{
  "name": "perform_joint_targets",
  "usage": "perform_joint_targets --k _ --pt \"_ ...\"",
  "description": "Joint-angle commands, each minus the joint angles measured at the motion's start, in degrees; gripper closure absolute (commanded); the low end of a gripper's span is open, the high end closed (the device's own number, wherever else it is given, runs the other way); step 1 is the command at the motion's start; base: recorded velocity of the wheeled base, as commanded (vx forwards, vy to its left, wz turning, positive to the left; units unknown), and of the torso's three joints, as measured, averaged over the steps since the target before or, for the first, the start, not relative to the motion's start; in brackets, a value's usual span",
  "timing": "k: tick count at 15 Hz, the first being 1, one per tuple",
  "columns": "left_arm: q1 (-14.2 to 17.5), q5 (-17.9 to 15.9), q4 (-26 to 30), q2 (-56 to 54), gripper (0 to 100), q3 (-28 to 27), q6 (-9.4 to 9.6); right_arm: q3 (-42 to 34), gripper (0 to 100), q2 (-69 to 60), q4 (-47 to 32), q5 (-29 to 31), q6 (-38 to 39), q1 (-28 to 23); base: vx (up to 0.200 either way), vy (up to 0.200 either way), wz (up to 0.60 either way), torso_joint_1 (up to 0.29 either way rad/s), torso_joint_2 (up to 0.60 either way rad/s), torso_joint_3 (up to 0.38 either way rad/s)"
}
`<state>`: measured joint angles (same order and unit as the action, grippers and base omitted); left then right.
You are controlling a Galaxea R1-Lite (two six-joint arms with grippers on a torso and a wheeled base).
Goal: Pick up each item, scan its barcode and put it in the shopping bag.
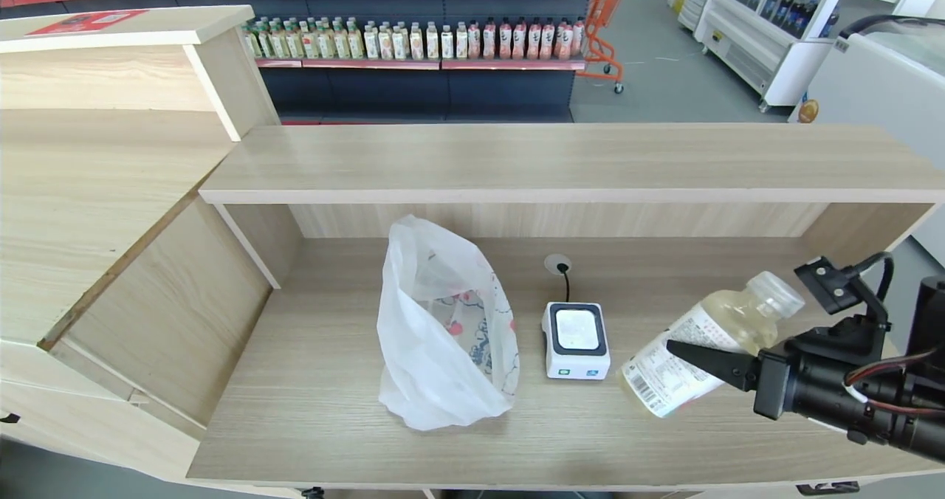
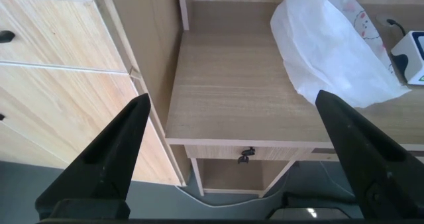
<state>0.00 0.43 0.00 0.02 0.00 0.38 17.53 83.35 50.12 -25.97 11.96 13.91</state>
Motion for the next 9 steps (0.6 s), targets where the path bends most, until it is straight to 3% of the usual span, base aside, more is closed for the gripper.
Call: perform_joint_targets --k 1,2,5,7,9 --pt "0.0 0.0 0.0 0.0 0 0.0 -0.03 0.3 100 2.9 -0.3 0.0 0.0 0.7 0.000 0.000 0.00 0.000 0.00 0.000" --pt "0.0 0.0 0.0 0.0 0 0.0 -0.03 1.9 100 7.7 -0.2 3.5 0.3 3.4 0.000 0.000 0.00 0.000 0.00 0.000" --pt "-0.1 0.0 0.0 0.0 0 0.0 -0.03 7.9 100 17.2 2.4 6.7 2.4 9.1 0.000 0.000 0.00 0.000 0.00 0.000" --pt "0.0 0.0 0.0 0.0 0 0.0 -0.03 11.2 100 24.7 8.3 8.0 4.2 11.1 0.000 0.000 0.00 0.000 0.00 0.000" --pt "-0.1 0.0 0.0 0.0 0 0.0 -0.03 16.8 100 30.0 8.7 8.2 4.5 12.2 0.000 0.000 0.00 0.000 0.00 0.000"
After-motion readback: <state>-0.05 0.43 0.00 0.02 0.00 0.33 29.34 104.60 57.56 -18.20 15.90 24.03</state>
